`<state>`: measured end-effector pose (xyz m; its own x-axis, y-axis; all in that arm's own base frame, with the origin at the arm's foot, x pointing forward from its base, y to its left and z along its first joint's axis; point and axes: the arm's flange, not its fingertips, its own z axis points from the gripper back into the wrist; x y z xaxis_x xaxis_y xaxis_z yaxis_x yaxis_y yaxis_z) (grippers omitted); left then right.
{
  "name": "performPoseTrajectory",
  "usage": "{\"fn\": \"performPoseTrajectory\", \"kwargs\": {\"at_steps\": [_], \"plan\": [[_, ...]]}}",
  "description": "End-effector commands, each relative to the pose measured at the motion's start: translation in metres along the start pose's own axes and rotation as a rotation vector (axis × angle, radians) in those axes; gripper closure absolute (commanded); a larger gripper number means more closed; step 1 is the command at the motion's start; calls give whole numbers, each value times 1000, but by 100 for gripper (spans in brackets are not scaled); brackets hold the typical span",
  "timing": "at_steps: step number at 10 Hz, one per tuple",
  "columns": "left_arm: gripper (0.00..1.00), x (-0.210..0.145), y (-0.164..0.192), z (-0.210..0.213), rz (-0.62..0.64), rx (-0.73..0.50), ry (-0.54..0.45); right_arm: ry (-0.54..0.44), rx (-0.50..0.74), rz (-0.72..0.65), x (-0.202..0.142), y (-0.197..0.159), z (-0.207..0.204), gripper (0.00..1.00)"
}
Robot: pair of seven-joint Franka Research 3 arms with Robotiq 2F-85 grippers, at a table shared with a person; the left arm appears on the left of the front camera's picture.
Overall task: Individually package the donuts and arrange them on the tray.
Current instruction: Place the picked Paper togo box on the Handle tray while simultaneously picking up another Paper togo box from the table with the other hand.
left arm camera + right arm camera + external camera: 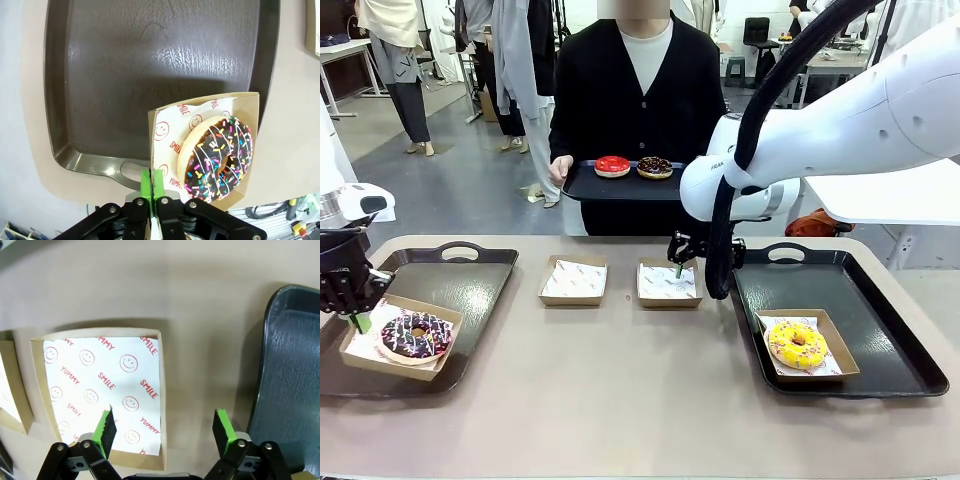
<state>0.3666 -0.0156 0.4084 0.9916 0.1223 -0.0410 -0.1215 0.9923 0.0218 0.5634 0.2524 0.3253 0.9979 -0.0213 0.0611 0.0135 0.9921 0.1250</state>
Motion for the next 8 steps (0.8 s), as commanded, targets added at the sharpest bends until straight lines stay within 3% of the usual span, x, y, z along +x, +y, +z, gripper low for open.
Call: {"fn": "performPoseTrajectory", "kwargs": {"at_steps": [1,8], "plan": [[99,-6,-5,-6,17,-12,10,-36,-30,-19,-7,-3,-1,0],[99,7,-20,-19,-47,10,13,-12,-32,-26,-1,-5,-5,0]]}}
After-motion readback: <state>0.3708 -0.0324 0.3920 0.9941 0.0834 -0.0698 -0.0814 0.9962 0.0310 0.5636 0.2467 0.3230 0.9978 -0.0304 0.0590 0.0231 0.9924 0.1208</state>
